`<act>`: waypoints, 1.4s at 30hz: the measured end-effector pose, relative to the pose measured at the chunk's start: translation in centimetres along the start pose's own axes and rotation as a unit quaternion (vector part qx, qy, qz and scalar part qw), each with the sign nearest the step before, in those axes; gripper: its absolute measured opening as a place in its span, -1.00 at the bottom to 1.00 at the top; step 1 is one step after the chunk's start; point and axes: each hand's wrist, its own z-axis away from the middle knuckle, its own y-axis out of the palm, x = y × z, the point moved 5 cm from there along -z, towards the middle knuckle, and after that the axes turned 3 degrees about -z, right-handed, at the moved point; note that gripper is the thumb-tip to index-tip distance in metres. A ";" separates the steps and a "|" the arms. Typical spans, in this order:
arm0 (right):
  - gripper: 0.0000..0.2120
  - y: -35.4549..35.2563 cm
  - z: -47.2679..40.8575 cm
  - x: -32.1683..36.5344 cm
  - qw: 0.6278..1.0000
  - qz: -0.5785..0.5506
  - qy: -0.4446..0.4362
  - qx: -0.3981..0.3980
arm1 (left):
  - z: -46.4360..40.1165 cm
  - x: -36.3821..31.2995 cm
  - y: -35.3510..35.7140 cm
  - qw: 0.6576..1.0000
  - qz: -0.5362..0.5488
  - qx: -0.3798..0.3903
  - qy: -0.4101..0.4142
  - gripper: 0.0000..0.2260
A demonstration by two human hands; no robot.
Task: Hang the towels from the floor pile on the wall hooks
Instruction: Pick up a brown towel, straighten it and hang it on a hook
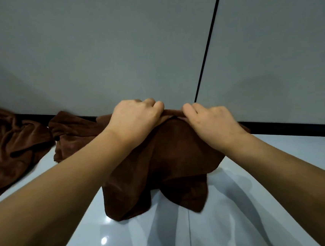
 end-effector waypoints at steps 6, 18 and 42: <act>-0.40 3.5 -0.3 -2.4 0.996 -0.035 0.015 0.080 | -3.6 -0.4 3.1 0.991 -0.022 0.077 0.108 -0.82; -0.43 -17.4 -12.1 -16.2 0.992 -0.049 0.011 0.117 | -22.0 4.9 -15.4 0.992 0.048 0.086 0.072 -0.71; -0.56 -86.9 -22.7 -23.2 0.983 0.143 0.047 0.100 | -41.7 10.3 -77.9 0.984 0.021 -0.074 0.160 -0.63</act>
